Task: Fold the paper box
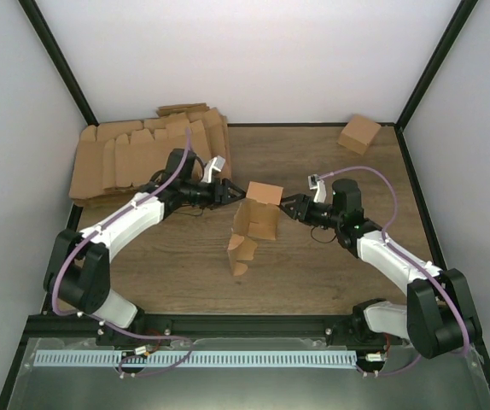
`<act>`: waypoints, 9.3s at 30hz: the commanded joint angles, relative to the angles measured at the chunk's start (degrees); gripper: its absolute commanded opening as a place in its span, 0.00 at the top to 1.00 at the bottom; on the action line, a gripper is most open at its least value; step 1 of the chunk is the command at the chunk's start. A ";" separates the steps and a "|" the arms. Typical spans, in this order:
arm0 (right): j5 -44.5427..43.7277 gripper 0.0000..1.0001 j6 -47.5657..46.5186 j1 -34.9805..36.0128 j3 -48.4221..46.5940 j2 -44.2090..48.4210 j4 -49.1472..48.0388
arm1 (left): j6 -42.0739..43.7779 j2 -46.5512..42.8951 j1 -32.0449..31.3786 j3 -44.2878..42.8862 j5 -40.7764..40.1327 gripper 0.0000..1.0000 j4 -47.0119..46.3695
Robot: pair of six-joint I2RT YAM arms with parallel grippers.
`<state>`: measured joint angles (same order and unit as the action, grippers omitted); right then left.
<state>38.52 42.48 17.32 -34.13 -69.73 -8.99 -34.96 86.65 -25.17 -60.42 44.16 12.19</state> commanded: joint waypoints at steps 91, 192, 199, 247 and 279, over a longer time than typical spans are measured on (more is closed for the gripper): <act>-36.86 0.54 -62.07 26.26 -27.46 -6.28 38.11 | 3.50 4.55 -1.52 -4.07 1.48 0.61 3.01; -64.03 0.88 -74.63 32.25 -17.49 -12.24 13.94 | 5.19 -1.26 2.93 0.86 -5.12 0.54 2.80; -62.04 0.99 -68.67 31.89 -17.73 -10.59 15.57 | 8.07 -9.05 2.95 -2.30 -12.72 0.54 10.51; -30.40 0.99 -32.22 28.91 -6.54 -15.41 15.08 | 26.10 -18.36 -13.89 -0.16 -24.47 0.12 29.67; -33.71 0.46 -31.37 29.06 1.09 0.57 7.36 | 23.28 -19.93 -14.58 1.51 -28.07 0.08 29.04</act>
<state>6.11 11.38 46.22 -34.20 -72.53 1.37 -11.53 67.99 -39.53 -58.76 15.73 42.04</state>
